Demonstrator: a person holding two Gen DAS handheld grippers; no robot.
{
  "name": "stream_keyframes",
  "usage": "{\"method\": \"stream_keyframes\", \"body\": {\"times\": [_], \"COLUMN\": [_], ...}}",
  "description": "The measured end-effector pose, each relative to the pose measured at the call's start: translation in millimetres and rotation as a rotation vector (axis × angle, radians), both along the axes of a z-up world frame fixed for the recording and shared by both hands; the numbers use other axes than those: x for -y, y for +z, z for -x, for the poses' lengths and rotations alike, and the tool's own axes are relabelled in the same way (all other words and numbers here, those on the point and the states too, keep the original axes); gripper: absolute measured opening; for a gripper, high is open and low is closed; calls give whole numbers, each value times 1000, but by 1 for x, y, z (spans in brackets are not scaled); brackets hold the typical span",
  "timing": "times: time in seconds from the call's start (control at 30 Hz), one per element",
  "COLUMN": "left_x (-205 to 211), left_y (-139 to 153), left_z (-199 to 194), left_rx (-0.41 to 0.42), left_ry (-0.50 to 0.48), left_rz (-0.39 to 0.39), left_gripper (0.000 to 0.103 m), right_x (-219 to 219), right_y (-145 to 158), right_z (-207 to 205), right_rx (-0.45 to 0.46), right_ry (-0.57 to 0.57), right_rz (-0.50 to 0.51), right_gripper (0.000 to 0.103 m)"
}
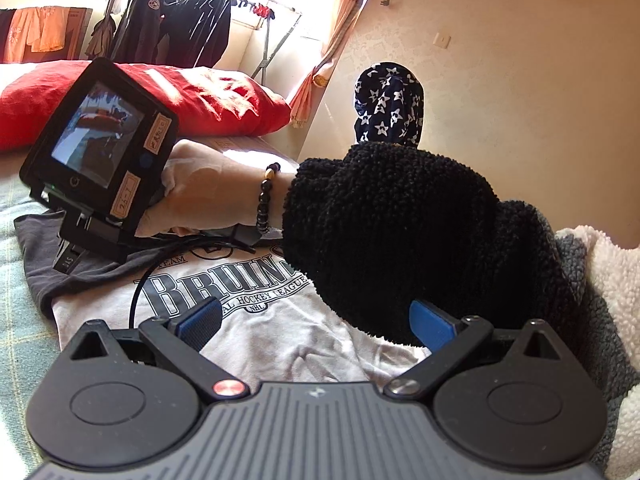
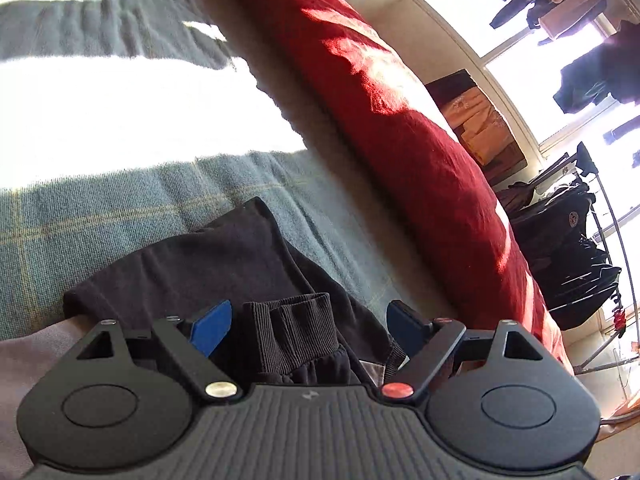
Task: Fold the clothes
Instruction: 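Lay the sleeve across the chest and open the right gripper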
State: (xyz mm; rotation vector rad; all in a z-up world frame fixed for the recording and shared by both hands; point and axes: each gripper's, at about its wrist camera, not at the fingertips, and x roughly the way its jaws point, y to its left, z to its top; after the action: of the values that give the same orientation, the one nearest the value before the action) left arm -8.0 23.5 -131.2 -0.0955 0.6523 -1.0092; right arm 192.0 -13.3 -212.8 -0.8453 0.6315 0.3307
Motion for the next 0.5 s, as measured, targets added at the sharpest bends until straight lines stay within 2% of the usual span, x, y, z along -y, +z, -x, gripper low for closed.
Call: {"method": "stream_keyframes", "body": {"times": [0.17, 0.23, 0.33, 0.37, 0.4, 0.43, 0.47, 0.5], "left_x": [-14, -19, -27, -30, -33, -36, -38, -40], "left_y": [4, 4, 3, 4, 5, 5, 7, 8], "left_z": [0, -2, -5, -6, -7, -7, -7, -6], "left_rx": [5, 2, -9, -12, -14, -14, -13, -11], "left_ry": [11, 26, 58, 68, 78, 83, 81, 79], "left_rz": [51, 63, 73, 78, 85, 96, 110, 124], "left_gripper": [99, 99, 99, 99, 99, 99, 99, 99], "right_x": [52, 80, 108, 114, 119, 120, 119, 114], "right_y": [39, 48, 48, 45, 40, 34, 30, 24], "right_z": [-23, -29, -36, -37, -39, -41, -40, -39], "right_rx": [-213, -268, -310, -322, -337, -348, -347, -350], "right_ry": [-121, -182, -245, -262, -276, -281, -275, -250], "right_rz": [-458, -633, -757, -780, -790, -784, -773, -748], "right_gripper": [88, 88, 87, 79, 66, 60, 47, 38]}}
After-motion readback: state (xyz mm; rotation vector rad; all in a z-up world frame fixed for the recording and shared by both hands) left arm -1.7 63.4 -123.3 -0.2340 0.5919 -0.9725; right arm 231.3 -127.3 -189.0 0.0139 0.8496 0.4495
